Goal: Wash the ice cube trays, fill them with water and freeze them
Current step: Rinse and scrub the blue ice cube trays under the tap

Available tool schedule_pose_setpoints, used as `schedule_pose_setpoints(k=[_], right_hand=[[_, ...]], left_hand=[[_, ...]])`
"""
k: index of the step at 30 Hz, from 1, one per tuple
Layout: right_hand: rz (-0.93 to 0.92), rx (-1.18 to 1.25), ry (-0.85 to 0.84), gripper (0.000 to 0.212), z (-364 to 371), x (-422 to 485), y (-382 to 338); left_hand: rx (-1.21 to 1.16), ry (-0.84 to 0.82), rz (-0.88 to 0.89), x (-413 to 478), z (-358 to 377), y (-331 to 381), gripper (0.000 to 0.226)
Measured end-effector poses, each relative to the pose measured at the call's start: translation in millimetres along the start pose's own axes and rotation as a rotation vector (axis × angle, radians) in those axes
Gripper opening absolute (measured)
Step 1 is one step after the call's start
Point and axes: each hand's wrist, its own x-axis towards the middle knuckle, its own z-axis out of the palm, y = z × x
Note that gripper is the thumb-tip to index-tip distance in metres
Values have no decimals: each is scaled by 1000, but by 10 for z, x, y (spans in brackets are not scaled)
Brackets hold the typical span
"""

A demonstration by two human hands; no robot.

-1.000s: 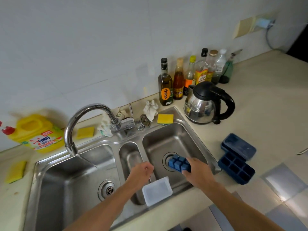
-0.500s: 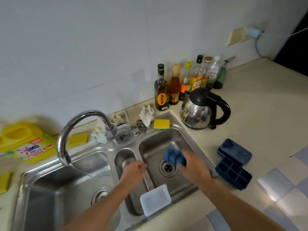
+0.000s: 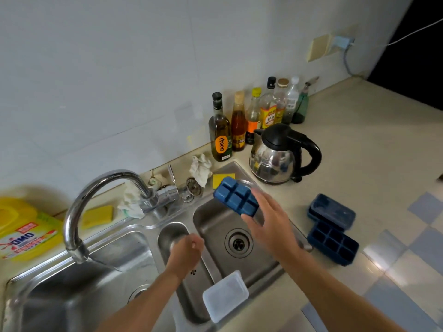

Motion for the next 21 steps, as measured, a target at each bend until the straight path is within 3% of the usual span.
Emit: schedule_pose_setpoints(k=[3, 4, 6, 10, 12, 15, 17, 21], right_hand=[[264, -296, -525, 60, 259, -483, 543], [292, -312, -562, 60, 303, -584, 649], [280, -207, -425, 65, 325, -568, 689], [83, -40, -60, 69, 155, -299, 432], [50, -42, -91, 67, 15, -251, 416], [228, -123, -402, 59, -148, -358, 598], [312, -2, -386, 61, -257, -444, 718], [472, 414, -352, 66, -608, -466, 886]], left_hand=[[16, 1, 34, 26, 3, 56, 23], [22, -7, 38, 21, 11, 78, 22], [37, -4, 32, 33, 31, 122, 20], [121, -35, 38, 33, 172, 280, 22], [103, -18, 35, 9, 227, 419, 23], [7, -16, 31, -73, 361, 648, 17], [-93, -43, 35, -162, 467, 812, 11], [-290, 5, 63, -293, 710, 1244, 30]])
